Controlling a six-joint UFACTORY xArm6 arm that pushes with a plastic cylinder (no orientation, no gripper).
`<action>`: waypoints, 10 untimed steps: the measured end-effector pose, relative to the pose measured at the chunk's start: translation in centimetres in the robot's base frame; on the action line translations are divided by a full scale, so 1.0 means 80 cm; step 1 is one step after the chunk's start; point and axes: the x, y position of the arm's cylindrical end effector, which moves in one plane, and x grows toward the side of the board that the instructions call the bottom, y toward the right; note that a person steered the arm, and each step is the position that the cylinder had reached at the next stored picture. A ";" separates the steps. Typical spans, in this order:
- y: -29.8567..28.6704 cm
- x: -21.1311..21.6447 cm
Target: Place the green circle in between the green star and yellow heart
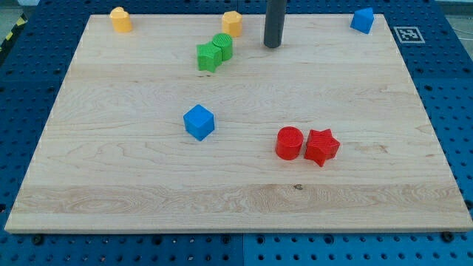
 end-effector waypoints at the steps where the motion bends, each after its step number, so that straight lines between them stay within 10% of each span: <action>1: -0.038 0.000; 10: -0.215 0.009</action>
